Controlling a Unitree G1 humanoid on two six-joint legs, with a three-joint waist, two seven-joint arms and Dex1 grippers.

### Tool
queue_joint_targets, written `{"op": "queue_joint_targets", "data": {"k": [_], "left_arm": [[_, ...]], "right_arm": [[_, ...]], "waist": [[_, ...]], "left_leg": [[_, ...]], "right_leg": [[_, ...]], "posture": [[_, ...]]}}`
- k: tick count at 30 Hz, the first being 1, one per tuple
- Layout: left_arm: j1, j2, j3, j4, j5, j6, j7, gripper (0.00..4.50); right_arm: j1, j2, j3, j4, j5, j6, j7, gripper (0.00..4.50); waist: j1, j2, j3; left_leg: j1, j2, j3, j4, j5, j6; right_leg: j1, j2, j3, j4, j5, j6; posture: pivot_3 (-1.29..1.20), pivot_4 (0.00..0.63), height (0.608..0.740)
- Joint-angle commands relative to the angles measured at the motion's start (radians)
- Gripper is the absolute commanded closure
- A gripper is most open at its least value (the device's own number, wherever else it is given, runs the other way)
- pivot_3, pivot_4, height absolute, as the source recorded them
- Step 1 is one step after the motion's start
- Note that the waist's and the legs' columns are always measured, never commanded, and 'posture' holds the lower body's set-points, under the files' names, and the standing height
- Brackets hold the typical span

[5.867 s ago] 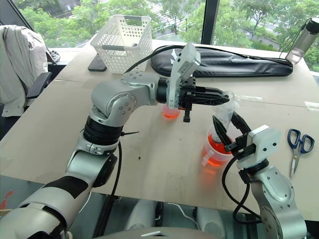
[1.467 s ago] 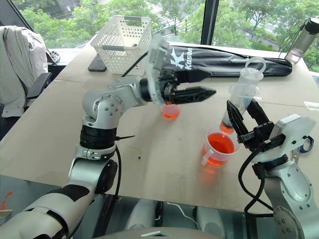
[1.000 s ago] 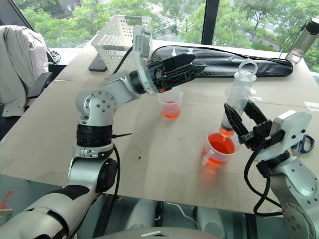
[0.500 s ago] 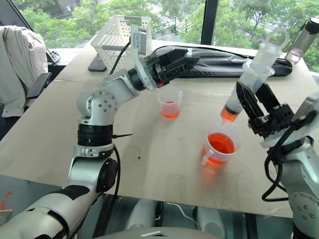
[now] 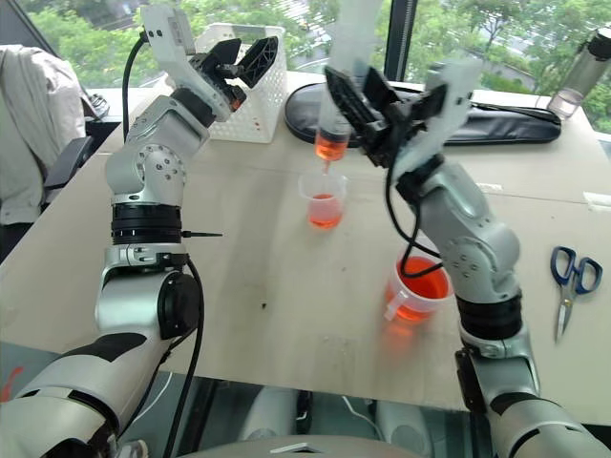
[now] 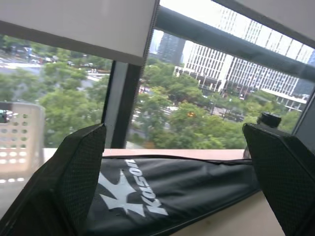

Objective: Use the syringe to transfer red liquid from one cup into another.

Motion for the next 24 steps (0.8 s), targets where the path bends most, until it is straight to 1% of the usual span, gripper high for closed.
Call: {"op": "queue_joint_targets", "data": {"k": [1,4,6,10,15,24], "left_arm": [[0.016,0.014,0.005,-0.082,0.003,-0.006,0.005,0.0],[0.051,0.025,-0.013,-0.152,0.003,0.024,0.002,0.0],[0.069,0.041,-0.03,-0.195,0.005,0.04,-0.016,0.0],[0.064,0.073,-0.028,-0.224,-0.018,0.09,-0.052,0.0],[0.05,0.114,-0.054,-0.24,-0.049,0.15,-0.163,0.0],[-0.026,0.113,-0.075,-0.212,-0.076,0.191,-0.26,0.0]], "right_arm": [[-0.02,0.028,0.019,0.095,-0.125,-0.086,0.039,2.99],[-0.021,0.049,0.053,0.189,-0.242,-0.143,0.056,2.99],[-0.013,0.062,0.052,0.213,-0.278,-0.159,0.063,2.99],[-0.004,0.08,0.039,0.22,-0.321,-0.168,0.074,2.99],[-0.007,0.104,0.037,0.217,-0.363,-0.166,0.083,2.99],[0.005,0.141,0.037,0.193,-0.405,-0.123,0.076,2.99]], "waist": [[0.005,0.0,0.0],[0.002,-0.001,0.0],[-0.004,-0.004,-0.001],[-0.008,-0.005,-0.001],[-0.009,-0.005,-0.001],[-0.009,-0.005,-0.001]], "left_leg": [[-0.003,0.0,-0.001,0.001,0.0,0.0],[-0.005,0.0,0.0,0.004,0.0,0.0],[-0.004,0.0,0.0,0.005,0.0,0.0],[0.001,0.0,-0.001,0.006,0.0,0.0],[0.003,0.0,-0.003,0.005,0.0,-0.001],[0.0,0.0,-0.004,0.005,0.0,-0.001]], "right_leg": [[-0.001,0.0,-0.001,0.0,0.0,0.0],[-0.001,-0.001,-0.001,-0.001,0.001,0.001],[0.0,-0.001,-0.001,0.0,0.001,0.0],[0.001,-0.001,-0.001,0.005,0.001,0.0],[0.001,0.0,-0.002,0.008,0.001,0.0],[0.001,0.0,-0.003,0.008,0.001,0.0]], "posture": [[0.0,0.15,0.724],[0.0,0.15,0.724],[0.0,0.15,0.724],[0.0,0.15,0.724],[0.0,0.15,0.724],[0.0,0.15,0.724]]}}
